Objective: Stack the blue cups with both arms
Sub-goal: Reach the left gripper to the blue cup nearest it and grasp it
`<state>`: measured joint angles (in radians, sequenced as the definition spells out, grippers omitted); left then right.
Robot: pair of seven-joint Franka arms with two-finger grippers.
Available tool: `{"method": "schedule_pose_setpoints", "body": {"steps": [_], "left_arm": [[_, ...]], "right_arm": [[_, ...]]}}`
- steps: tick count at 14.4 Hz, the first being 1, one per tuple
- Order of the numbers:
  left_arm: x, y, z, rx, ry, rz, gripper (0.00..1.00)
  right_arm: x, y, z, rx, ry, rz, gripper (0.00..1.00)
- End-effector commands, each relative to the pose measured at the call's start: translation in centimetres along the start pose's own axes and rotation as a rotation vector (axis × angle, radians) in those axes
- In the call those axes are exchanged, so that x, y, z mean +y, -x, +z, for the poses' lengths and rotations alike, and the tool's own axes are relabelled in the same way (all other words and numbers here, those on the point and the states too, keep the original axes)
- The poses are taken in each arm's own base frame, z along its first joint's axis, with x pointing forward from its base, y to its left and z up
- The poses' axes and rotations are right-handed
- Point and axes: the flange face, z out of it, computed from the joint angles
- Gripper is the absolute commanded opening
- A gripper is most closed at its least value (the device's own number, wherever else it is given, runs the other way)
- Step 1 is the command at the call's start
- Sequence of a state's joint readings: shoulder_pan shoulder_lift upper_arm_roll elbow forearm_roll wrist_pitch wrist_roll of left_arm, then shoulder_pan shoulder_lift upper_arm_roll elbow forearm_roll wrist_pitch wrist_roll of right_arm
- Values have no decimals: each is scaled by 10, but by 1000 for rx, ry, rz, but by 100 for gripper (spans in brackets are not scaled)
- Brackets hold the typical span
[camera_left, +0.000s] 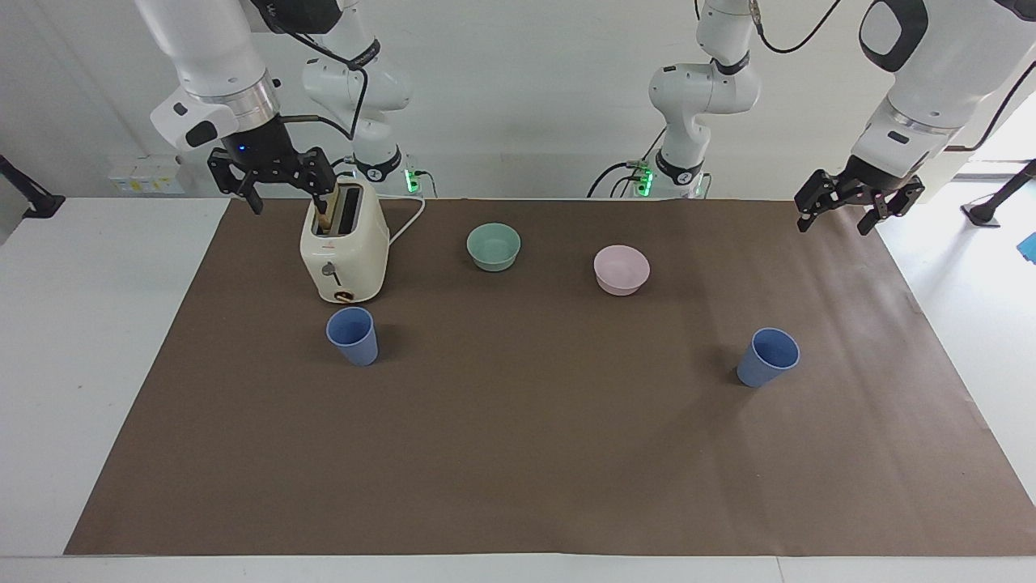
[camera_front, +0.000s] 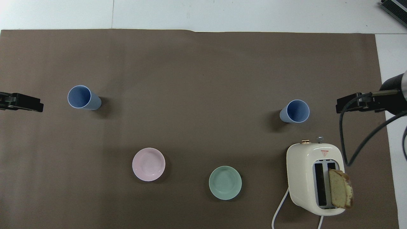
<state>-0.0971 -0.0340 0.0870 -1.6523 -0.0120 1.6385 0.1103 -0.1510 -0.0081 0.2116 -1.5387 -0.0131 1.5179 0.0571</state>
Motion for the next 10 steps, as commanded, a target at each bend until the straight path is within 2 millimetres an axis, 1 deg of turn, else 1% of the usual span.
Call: {"method": "schedule_pose_setpoints", "body": {"steps": [1,3,6,7,9,10], "left_arm": [[0,6,19,11,5,6,100],[-2,5,44,29,4,3,100],[-3,2,73,65,1,0,100],[-4,0,85,65,2,-2,100],[-8,-5,110,84,9,-14,100],[-9,-8,119,95,6,-15,100]], "right_arm": [[1,5,-1,10,-11,-5,100],[1,5,-1,10,-11,-5,100],[1,5,-1,10,-11,-5,100],[1,5,-1,10,-11,-5,100],[1,5,-1,10,-11,-5,100],[1,5,-1,10,-11,-5,100]]}}
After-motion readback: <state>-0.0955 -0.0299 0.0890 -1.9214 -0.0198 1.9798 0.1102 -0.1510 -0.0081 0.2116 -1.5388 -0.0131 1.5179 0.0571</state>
